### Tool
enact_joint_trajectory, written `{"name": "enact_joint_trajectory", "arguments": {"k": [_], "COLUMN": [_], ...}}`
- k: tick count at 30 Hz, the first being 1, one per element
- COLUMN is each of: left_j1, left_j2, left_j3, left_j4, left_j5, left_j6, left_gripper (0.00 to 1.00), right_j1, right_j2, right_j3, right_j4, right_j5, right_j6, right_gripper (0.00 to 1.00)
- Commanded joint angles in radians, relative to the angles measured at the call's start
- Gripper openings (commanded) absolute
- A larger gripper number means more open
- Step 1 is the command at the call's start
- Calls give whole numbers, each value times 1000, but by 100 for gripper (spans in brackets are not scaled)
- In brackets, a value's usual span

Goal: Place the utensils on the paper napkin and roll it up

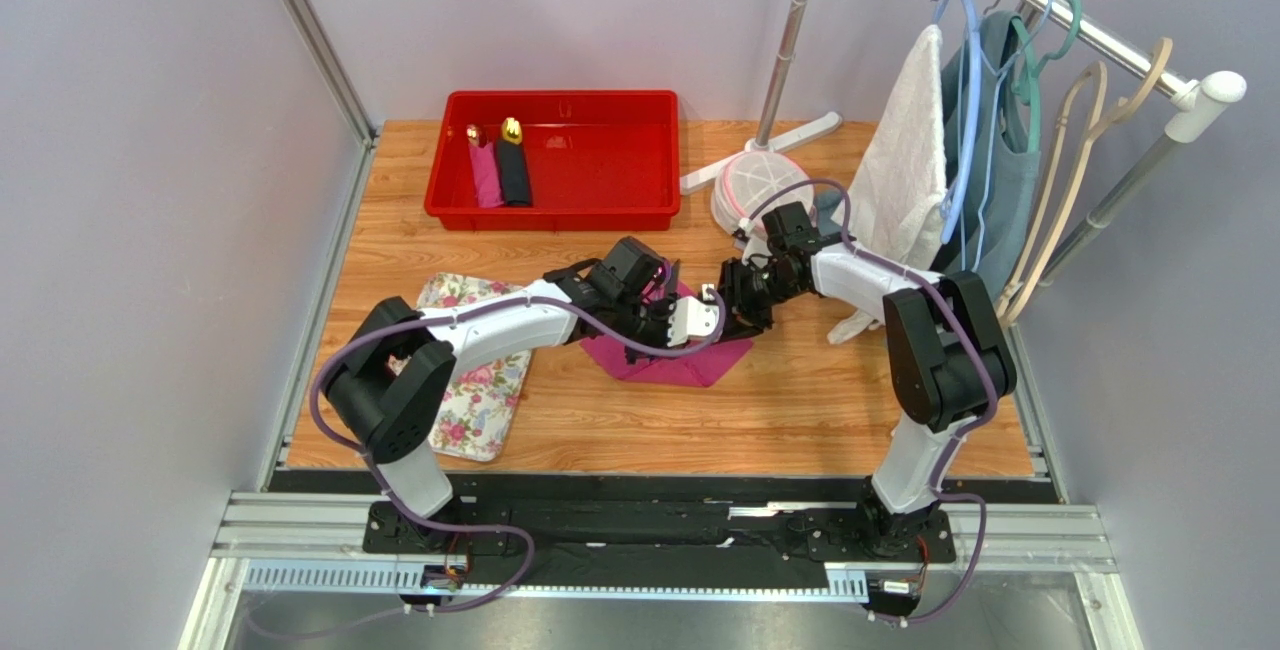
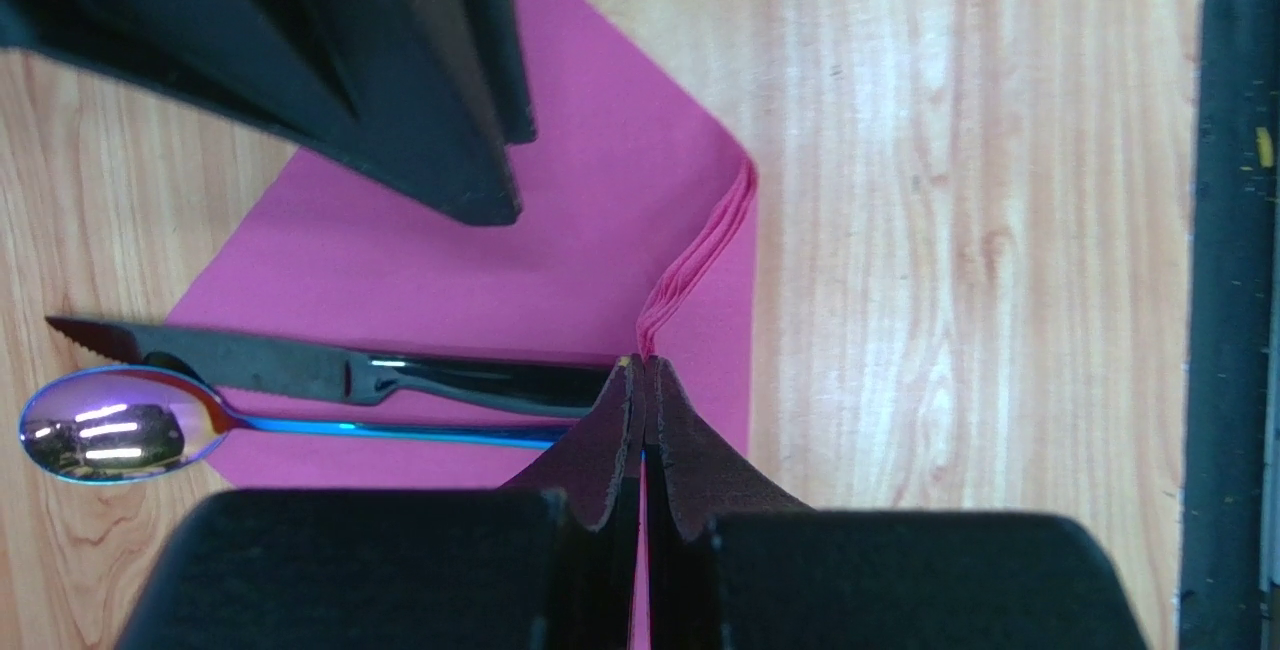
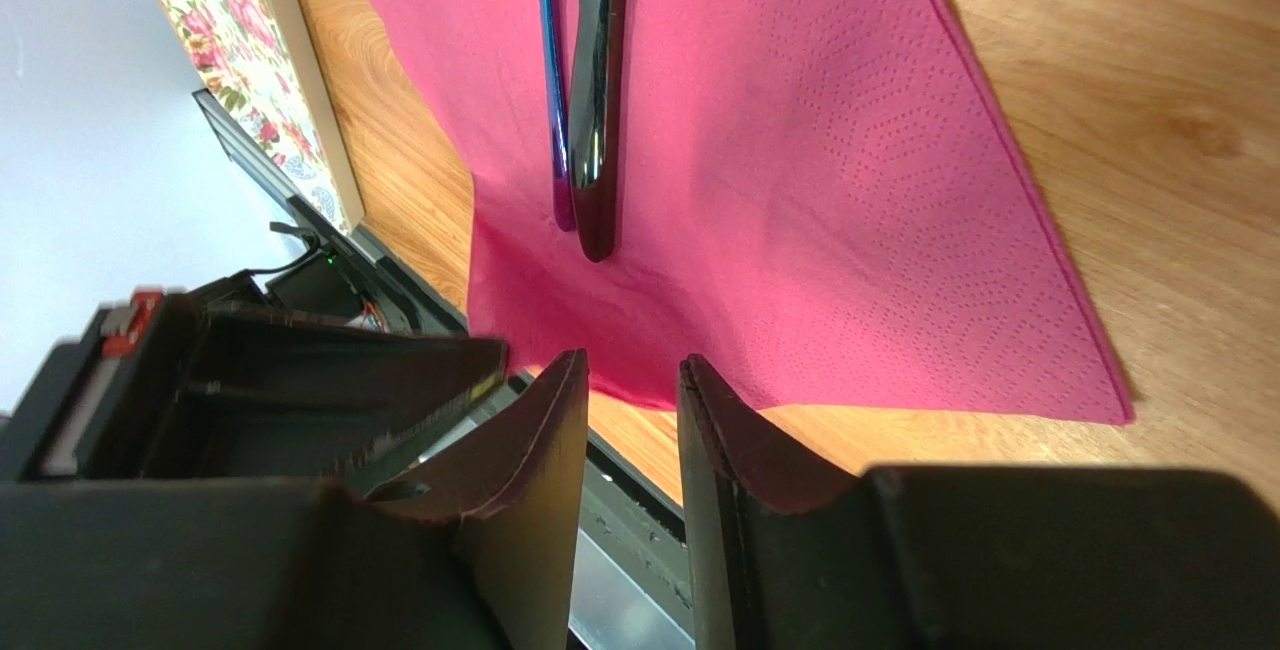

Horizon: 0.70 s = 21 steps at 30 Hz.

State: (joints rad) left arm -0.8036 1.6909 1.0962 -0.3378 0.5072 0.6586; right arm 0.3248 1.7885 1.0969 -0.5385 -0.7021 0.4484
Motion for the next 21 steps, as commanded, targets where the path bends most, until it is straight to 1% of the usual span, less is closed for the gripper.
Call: {"name": "enact_joint_trajectory", "arguments": {"k": [1,9,14,21], "left_j1": [30,75,86,90], "left_j2": [42,125,153,176], "left_j3": [56,97,111,134], "left_j4": [-10,17,37,42], "left_j5": [30,13,-7,-19], "left_j6": [32,42,45,41], "left_gripper": [0,0,0,0], "right_j1": [-9,-9,-4,36], "right_j2": [-38,-21,5,37], "right_j3": [24,-5,-15,-15], "right_j4": [12,37,46,63], "right_j5": [-30,-68,-88,-100], "right_j6": [1,38,53,65], "right_gripper": [31,24,22,20]}}
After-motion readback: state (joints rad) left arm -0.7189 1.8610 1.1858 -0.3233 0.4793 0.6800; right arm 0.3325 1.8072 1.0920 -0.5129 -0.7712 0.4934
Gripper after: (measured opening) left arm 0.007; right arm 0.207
